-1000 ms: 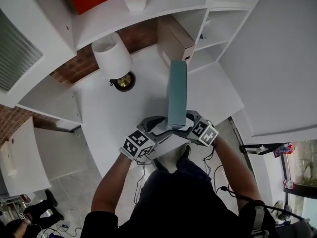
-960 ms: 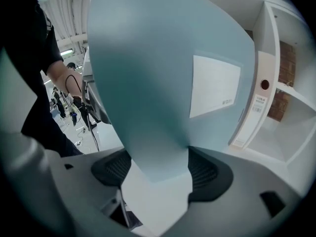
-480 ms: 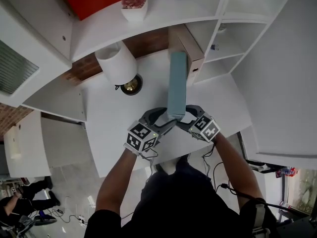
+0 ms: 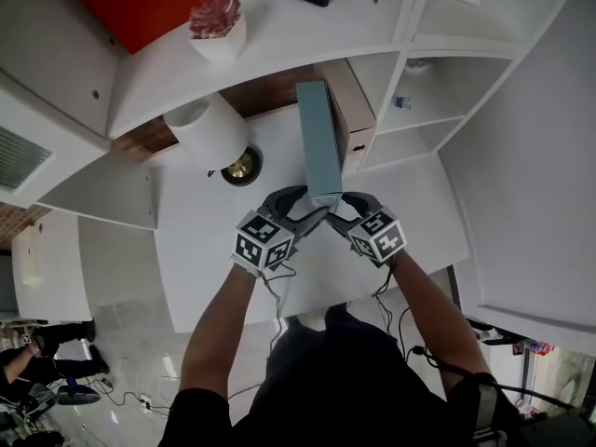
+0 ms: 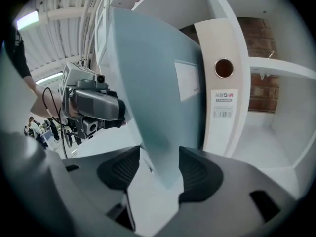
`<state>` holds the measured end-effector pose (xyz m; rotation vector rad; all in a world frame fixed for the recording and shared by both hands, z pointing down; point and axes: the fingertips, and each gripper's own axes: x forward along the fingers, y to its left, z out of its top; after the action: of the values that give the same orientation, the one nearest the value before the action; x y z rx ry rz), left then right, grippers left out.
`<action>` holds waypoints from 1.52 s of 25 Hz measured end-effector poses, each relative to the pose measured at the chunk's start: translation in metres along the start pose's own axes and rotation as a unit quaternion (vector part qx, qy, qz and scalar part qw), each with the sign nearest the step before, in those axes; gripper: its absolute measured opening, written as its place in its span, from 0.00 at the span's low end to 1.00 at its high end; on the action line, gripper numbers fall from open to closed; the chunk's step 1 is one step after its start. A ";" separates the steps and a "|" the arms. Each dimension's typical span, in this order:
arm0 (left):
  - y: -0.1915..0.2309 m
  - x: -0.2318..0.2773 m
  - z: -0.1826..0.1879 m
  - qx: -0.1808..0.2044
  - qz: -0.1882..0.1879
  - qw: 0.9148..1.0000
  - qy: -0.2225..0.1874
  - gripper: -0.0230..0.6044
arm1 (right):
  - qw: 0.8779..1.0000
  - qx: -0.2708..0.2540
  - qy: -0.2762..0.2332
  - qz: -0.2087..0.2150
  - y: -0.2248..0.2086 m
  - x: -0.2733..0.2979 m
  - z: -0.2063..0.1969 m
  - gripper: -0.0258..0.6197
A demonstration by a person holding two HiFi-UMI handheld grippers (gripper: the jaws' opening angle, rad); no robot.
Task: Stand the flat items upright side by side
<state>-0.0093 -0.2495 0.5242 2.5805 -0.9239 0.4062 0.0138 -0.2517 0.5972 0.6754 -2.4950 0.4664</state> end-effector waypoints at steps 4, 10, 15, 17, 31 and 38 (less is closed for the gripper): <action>0.014 0.014 0.008 -0.013 0.013 1.000 -0.012 0.45 | 0.999 0.013 -0.002 -0.034 -0.019 -0.002 -0.002 0.42; 0.036 0.030 0.019 -0.020 0.035 0.999 -0.022 0.45 | 0.998 0.039 -0.001 -0.045 -0.036 -0.029 -0.024 0.40; 0.050 0.040 0.027 -0.024 0.050 0.998 -0.025 0.45 | 0.997 0.060 -0.020 -0.046 -0.045 -0.046 -0.025 0.38; 0.055 0.043 0.029 -0.025 0.054 0.998 -0.023 0.45 | 0.997 0.061 -0.024 -0.043 -0.047 -0.050 -0.024 0.38; 0.076 0.061 0.041 -0.038 0.090 0.995 -0.016 0.45 | 0.995 0.082 -0.039 -0.047 -0.049 -0.061 -0.023 0.36; 0.067 0.035 0.026 -0.034 0.096 0.995 -0.004 0.45 | 0.990 0.103 -0.068 -0.074 -0.049 -0.074 -0.008 0.32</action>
<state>-0.0230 -0.3277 0.5310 2.4424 -1.1721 0.4097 0.0989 -0.2611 0.5719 0.9982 -2.5205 0.6474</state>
